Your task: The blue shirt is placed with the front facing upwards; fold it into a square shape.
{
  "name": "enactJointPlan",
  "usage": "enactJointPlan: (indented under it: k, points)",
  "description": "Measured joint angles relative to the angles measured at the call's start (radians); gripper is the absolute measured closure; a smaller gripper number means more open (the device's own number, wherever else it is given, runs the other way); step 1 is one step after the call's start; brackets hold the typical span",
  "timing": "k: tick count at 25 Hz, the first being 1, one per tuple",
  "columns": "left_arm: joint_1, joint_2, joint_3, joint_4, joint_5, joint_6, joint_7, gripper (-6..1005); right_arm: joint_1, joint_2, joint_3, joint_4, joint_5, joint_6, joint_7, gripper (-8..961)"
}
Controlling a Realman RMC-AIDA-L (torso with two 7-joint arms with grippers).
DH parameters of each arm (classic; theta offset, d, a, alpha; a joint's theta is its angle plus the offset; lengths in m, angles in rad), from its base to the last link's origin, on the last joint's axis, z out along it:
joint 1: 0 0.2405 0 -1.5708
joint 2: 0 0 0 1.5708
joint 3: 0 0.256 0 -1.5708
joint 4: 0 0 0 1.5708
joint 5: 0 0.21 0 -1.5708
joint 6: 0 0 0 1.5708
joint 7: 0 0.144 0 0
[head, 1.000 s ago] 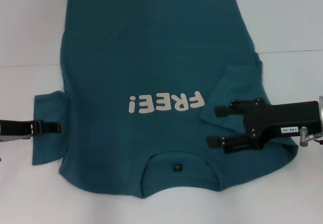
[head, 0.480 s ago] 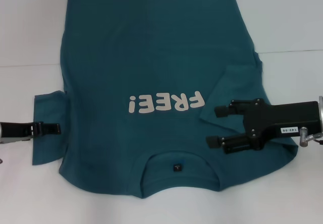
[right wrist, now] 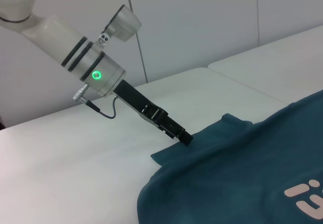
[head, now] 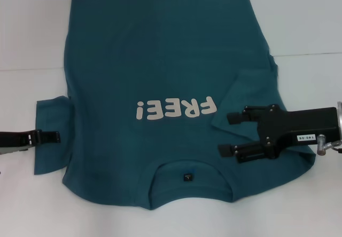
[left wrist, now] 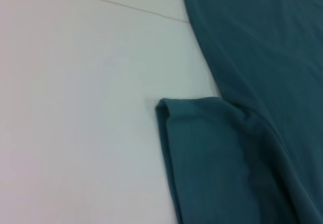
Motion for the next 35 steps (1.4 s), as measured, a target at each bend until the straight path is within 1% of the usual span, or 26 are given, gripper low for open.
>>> enactJointPlan:
  k: [14, 19, 35]
  points:
    - [-0.005, -0.001, -0.007, 0.026, 0.000, -0.029, 0.001, 104, 0.010, 0.000, 0.000, 0.015, 0.000, 0.005, -0.002, 10]
    - [-0.009, -0.002, -0.007, 0.043, 0.003, -0.035, 0.001, 217, 0.010, 0.000, 0.000, 0.015, 0.000, 0.006, -0.003, 10]
    - [-0.012, -0.003, -0.006, 0.050, -0.002, -0.028, 0.000, 220, 0.013, 0.000, 0.000, 0.022, 0.000, 0.006, -0.002, 10]
